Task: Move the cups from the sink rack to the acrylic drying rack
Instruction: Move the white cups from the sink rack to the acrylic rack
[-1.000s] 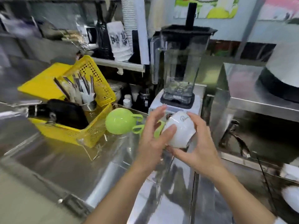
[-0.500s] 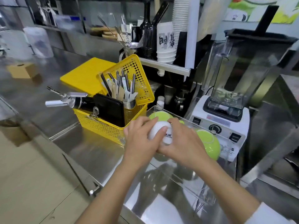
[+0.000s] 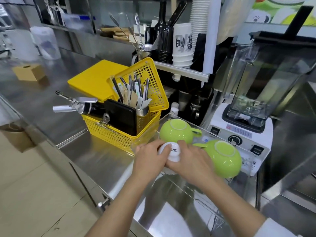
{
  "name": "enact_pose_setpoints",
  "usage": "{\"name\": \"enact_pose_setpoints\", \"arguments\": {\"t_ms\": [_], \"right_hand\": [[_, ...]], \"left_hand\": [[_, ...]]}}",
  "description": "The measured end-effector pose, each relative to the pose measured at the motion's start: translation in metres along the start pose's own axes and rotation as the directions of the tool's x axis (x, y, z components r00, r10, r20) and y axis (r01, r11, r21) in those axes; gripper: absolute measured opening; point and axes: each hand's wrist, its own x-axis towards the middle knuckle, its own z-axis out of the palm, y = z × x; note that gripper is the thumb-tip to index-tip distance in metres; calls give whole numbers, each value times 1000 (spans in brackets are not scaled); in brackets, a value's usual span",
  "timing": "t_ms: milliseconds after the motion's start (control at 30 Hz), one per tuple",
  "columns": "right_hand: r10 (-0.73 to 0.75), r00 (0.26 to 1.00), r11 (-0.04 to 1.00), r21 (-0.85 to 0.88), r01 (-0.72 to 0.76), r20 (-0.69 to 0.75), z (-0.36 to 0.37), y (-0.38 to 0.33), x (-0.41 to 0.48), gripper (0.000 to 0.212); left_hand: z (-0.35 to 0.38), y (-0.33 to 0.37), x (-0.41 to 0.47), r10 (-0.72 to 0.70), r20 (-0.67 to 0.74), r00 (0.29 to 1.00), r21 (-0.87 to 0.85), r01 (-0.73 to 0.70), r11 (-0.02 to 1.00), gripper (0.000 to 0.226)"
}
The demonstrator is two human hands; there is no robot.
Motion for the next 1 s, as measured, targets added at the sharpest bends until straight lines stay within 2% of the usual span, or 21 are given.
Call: {"name": "enact_pose_setpoints", "arguments": {"t_ms": [67, 133, 200, 300, 367, 567, 733, 867, 1000], "right_hand": [[4, 1000, 1000, -9, -4, -17, 4, 2, -1, 63], [-38, 999, 998, -47, 37, -34, 2, 6, -3, 78], [-88, 996, 996, -29, 87, -16, -5, 13, -8, 91], [-137, 988, 987, 77, 143, -72, -22, 32, -17, 92], [-101, 982, 986, 114, 120, -157, -32, 54, -25, 89], [126, 955, 985, 144, -90, -269, -62, 141, -71, 86], [352, 905, 933, 162, -321, -237, -83, 228, -136, 85], [523, 819, 852, 173, -494, -238, -91, 299, -194, 83], [666, 724, 745, 185, -640, -180, -92, 366, -249, 83]], "left_hand": [[-1, -1, -1, -17, 16, 1000, 1, 17, 1000, 40], [-1, 1, -1, -21, 12, 1000, 32, 20, 999, 36], [0, 6, -2, -1, -43, 999, 101, 6, 995, 35], [3, 32, -7, 121, -122, 985, 154, -102, 983, 52], [12, 57, -12, 209, -86, 974, 153, -194, 969, 61], [85, 118, -31, 415, 129, 900, 113, -429, 896, 66], [167, 167, -64, 494, 306, 814, 36, -528, 848, 71], [242, 199, -94, 497, 456, 738, 15, -565, 825, 72], [313, 230, -129, 497, 572, 652, -10, -600, 800, 75]]}}
